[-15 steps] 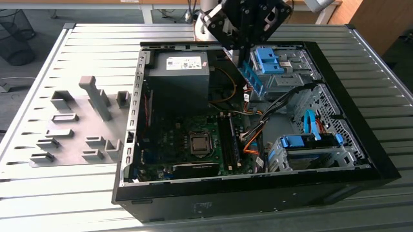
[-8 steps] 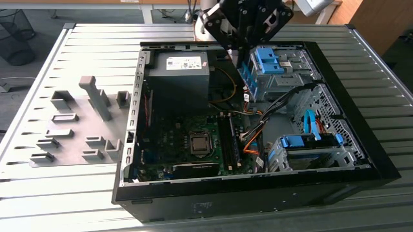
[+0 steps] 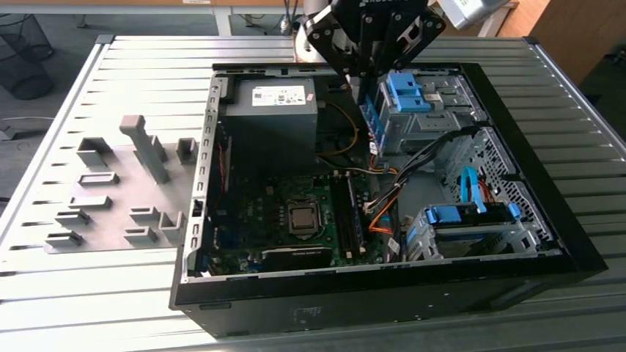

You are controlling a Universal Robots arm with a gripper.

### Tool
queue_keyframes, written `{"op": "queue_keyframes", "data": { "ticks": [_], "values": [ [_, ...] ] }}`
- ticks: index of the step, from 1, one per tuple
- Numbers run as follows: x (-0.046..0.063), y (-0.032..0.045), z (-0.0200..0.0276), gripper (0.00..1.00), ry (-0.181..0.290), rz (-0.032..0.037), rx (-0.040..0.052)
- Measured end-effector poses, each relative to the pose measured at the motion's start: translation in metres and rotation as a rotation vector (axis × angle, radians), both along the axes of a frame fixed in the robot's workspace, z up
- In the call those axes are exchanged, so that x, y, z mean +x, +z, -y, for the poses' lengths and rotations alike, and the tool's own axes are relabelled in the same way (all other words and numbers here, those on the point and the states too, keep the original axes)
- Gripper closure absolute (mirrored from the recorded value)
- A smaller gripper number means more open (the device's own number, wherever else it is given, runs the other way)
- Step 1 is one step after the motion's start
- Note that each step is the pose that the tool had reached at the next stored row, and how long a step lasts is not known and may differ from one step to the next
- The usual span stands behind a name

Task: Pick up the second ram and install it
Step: 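Insert the second ram into the second slot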

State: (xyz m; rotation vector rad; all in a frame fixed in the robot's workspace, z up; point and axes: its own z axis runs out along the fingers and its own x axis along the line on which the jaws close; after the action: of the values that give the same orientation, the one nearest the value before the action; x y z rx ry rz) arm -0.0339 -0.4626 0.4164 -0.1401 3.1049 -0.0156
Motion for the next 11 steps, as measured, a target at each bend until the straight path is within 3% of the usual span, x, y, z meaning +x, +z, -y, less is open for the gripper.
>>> {"op": "queue_keyframes", "data": {
  "ticks": [4, 11],
  "values": [
    [-0.0002, -0.0001, 0.0, 0.86, 0.0, -0.0051, 0.0003],
    [-0.0002, -0.0007, 0.0, 0.86, -0.033, -0.0294, 0.0028]
  ]
}}
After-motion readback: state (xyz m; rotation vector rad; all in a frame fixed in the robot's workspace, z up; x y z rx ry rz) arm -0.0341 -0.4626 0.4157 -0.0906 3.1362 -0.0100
